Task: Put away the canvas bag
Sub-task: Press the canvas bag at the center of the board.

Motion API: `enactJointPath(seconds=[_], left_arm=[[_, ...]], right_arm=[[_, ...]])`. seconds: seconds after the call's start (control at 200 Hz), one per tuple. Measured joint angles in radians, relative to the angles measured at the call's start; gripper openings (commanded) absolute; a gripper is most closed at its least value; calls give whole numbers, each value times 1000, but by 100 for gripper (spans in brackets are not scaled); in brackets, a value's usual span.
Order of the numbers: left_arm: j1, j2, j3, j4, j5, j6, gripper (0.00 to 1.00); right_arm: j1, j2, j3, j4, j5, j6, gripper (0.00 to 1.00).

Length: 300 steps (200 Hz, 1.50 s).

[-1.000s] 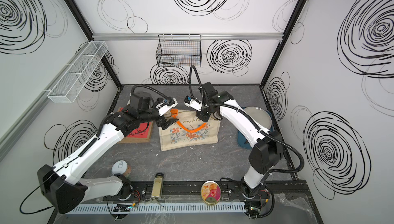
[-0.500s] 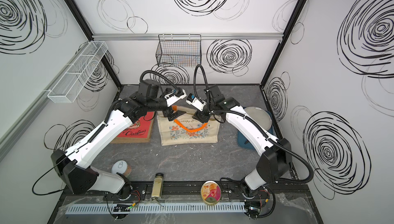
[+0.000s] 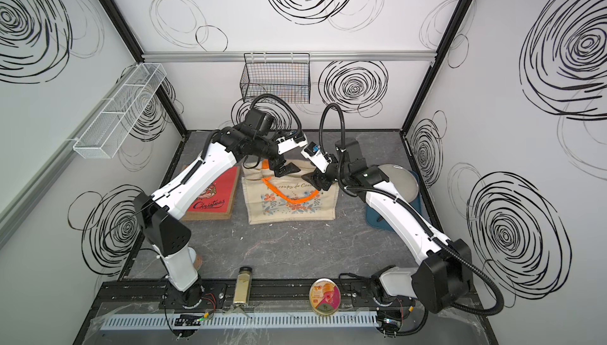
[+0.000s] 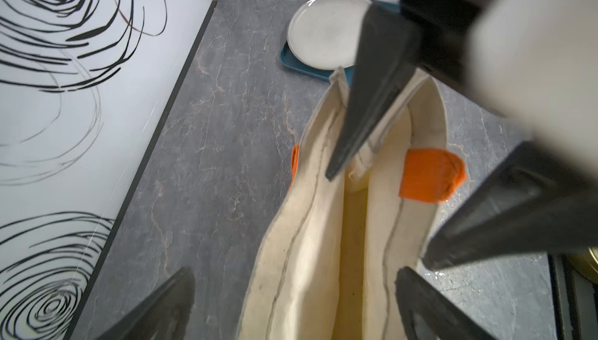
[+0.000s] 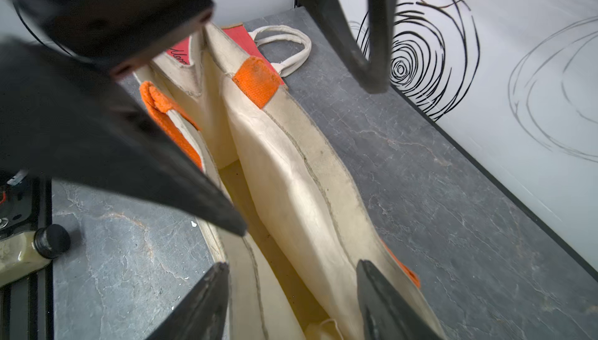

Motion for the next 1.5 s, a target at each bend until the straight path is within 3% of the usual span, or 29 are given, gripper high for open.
enactJointPath(seconds=[0.19,0.38,0.505,0.645,0.736,0.836,0.956,1.201,1.501], left_arm=[[-17,150,134,-77,15,11,100],[-27,281,286,-165,43,21,86],[-27,309,330,-221,72,25,75],[-28,314,356,-267,87,24,74],[-25,315,359,-285,105,21,68],[-18,315,359,-300,138,11,66],[-10,315,359,-319,161,2,61],[-12,315,348,-346,175,-13,54],[-42,311,336,-347,155,-26,45]], right_arm=[[-36,-201,-134,79,-22,76,67],[-31,-314,-204,89,4,148,56],[35,-369,-235,71,44,191,46],[150,-408,-287,71,56,228,39],[195,-411,-349,96,37,259,35],[202,-401,-440,166,18,306,21],[188,-355,-532,294,42,366,15],[96,-169,-472,381,80,436,18],[101,-151,-432,485,161,455,18]])
